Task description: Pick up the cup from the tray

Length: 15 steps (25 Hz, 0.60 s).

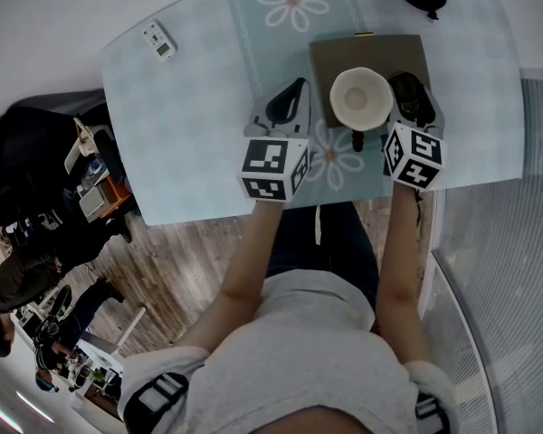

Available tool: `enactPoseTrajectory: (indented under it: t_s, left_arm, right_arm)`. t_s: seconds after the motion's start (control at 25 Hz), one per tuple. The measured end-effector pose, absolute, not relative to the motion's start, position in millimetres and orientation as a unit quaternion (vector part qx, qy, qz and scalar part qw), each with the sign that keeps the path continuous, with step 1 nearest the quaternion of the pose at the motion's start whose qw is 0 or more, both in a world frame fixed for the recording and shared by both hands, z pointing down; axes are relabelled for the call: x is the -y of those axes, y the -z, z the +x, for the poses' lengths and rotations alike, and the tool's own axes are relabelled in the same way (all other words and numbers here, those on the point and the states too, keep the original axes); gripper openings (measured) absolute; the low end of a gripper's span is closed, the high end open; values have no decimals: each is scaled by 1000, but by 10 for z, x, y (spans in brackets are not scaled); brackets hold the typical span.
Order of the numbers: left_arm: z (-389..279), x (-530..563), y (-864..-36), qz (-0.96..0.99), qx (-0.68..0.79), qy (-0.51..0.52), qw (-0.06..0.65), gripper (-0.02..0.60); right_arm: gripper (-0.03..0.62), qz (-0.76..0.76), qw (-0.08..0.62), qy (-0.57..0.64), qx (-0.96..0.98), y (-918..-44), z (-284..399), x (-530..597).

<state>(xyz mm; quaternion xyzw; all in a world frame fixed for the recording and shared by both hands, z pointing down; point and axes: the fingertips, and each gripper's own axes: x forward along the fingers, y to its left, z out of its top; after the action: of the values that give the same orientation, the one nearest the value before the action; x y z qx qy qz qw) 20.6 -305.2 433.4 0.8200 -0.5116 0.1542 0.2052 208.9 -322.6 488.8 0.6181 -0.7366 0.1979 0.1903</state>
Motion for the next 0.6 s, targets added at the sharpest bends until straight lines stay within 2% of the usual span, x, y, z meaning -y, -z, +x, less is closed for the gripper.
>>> enactPoseTrajectory:
  t_s: [0.36, 0.6]
  left_arm:
    - [221, 3120, -4360, 818, 514, -154, 208, 5]
    - [208, 3191, -4304, 817, 518, -148, 206, 5]
  right_arm:
    - [236, 632, 177, -189, 730, -4851, 2146, 3269]
    - [236, 666, 146, -176, 710, -4627, 2487, 3311]
